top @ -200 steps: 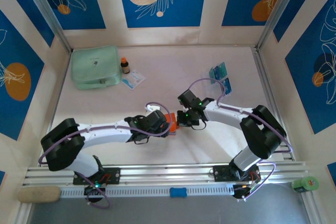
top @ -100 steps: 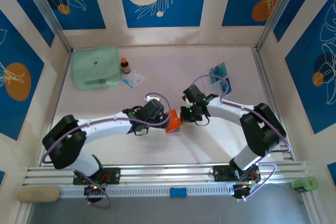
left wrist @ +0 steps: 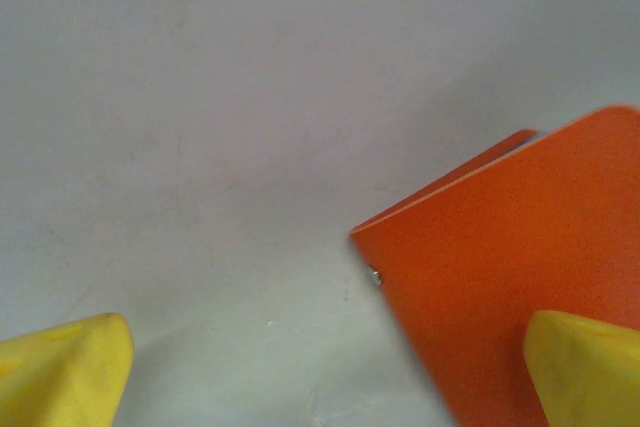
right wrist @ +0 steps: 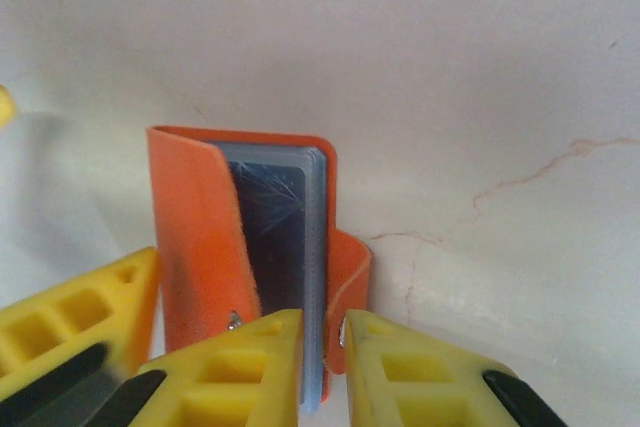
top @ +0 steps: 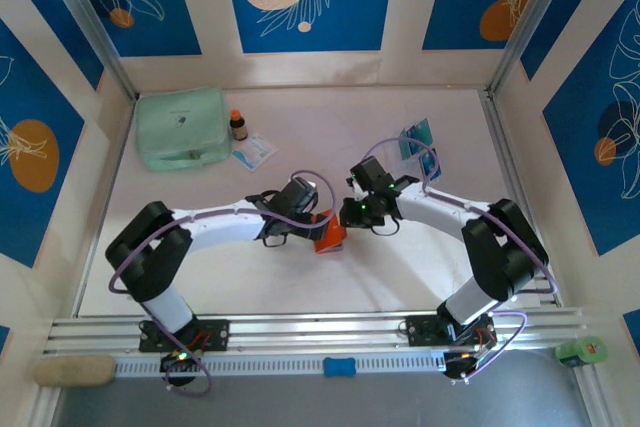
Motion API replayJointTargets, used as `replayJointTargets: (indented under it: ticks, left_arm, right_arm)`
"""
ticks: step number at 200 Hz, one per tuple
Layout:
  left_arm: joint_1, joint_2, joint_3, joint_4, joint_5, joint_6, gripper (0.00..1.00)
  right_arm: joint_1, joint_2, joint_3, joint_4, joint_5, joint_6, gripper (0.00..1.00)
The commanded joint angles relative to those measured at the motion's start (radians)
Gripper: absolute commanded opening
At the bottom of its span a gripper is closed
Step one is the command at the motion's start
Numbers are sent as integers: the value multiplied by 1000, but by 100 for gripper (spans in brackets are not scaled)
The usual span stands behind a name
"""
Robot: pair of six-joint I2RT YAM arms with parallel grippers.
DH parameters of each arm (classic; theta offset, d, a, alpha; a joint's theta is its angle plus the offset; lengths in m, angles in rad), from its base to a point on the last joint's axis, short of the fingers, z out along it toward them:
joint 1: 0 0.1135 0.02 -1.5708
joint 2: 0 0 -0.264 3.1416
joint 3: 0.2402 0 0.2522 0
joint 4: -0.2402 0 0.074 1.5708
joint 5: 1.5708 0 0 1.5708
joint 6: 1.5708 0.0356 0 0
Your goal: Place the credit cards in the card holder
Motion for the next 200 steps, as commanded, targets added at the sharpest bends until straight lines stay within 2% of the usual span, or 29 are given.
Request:
replayJointTargets:
  ticks: [1, 51, 126, 158, 200]
  left_arm:
    - [4, 40, 32, -64, -30, 26, 100]
    - [0, 73, 30, -102, -80, 42, 100]
    - [0, 81, 24, -88, -75, 41, 100]
    - [-1, 80, 19, -84, -73, 38, 100]
    - [0, 76, 13, -77, -71, 35, 100]
  right_arm:
    - [-12, -34, 35, -34, -36, -7, 20]
    - [-13, -4, 64, -70, -66, -16, 31]
    - [17, 58, 94, -123, -31, -30, 31]
    - [24, 86, 101, -124, -26, -37, 28]
    - [24, 100, 104, -121, -14, -37, 17]
